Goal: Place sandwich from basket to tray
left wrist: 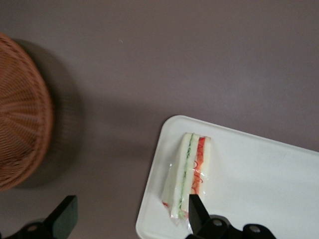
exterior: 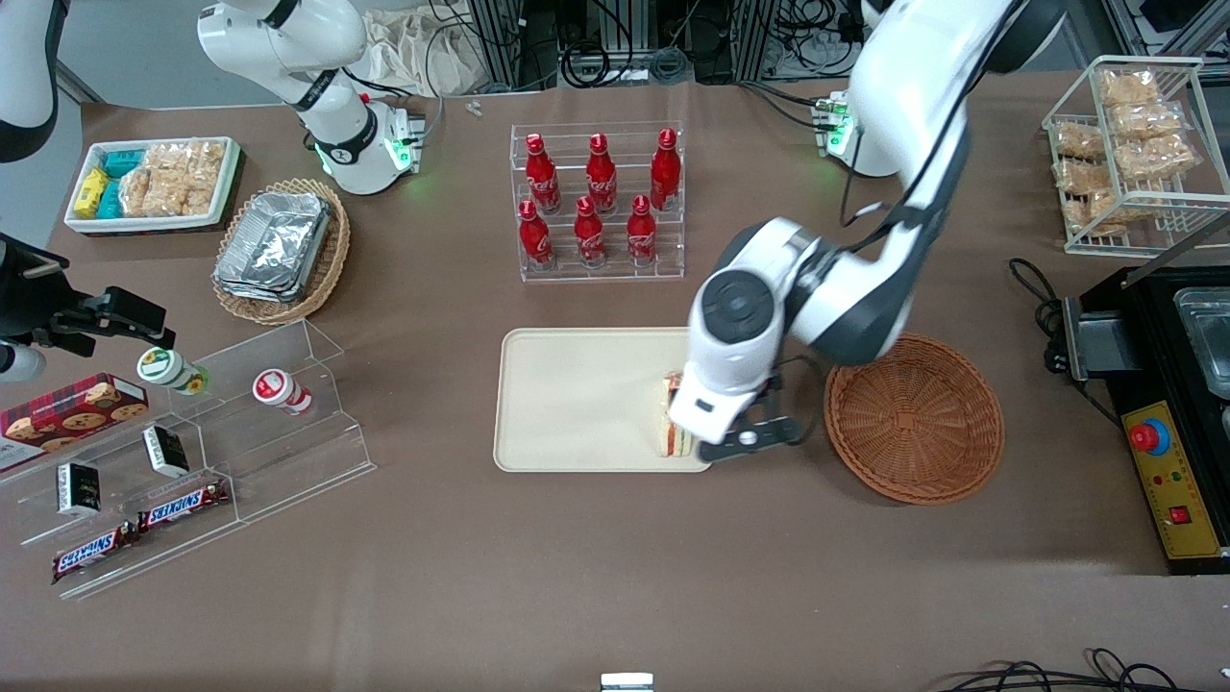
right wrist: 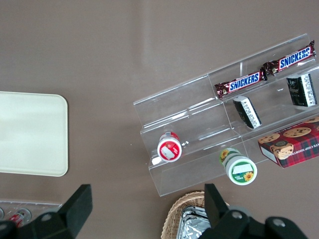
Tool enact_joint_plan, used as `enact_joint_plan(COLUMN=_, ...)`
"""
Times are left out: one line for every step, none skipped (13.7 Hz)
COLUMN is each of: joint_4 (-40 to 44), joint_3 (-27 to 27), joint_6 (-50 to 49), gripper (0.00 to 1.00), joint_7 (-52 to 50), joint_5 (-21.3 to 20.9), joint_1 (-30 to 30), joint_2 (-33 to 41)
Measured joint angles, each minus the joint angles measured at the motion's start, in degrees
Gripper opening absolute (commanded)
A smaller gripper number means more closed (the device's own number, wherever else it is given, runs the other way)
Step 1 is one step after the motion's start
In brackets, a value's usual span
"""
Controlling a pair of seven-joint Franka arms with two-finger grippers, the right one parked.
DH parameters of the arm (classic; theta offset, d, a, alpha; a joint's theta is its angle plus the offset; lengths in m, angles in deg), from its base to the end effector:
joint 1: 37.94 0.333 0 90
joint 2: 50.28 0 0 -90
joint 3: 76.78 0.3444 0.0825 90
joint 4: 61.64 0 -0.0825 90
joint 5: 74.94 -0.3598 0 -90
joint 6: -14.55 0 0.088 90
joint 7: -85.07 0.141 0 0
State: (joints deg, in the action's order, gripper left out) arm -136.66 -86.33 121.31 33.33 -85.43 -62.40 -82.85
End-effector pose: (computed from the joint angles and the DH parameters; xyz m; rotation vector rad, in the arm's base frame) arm 0.6122 -0.3584 0.4106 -3.0427 -0.4311 -0.0818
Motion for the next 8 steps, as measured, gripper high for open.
enact_joint_plan(joint_4=-0.04, joint_3=1.64, joint_6=-1.44, gripper=1.0, joint_7=0.33, joint_5=0.98, joint_1=0.05, joint_2=2.2)
enact_joint_plan(joint_4=-0.11, joint_3=3.33, joint_6=-2.76, gripper=1.0, joint_7=1.82, joint_5=2.39, joint_1=0.04, joint_2=3.97)
enact_joint_plan(joint_4=-0.12, joint_3=5.56, joint_6=-4.27, gripper=1.0, joint_7=4.63, joint_5=4.95, joint_1=-0.04, joint_2=5.54)
enact_joint_plan(joint_4=-0.12, joint_3=8.63, joint_6=-6.05, gripper=1.0, joint_7=8.3, joint_5=8.3, joint_1=-0.16, joint_2=7.11)
enact_joint_plan(joint_4=-0.12, joint_3=12.54, joint_6=-7.96, gripper=1.0, joint_7=12.85, joint_5=11.66, joint_1=-0.12, joint_2=8.9)
enact_joint_plan(joint_4=-0.13, joint_3=16.45, joint_6=-9.9, gripper=1.0, joint_7=17.54, joint_5=13.91, joint_1=0.05, joint_2=10.63)
enact_joint_plan(joint_4=-0.25, joint_3=19.99, joint_6=-11.89, gripper=1.0, joint_7=22.12, joint_5=15.14, joint_1=0.27, joint_2=12.16)
enact_joint_plan(joint_4=-0.56, joint_3=23.22, joint_6=-13.62, gripper=1.0, joint_7=26.71, joint_5=15.76, joint_1=0.49, joint_2=13.46)
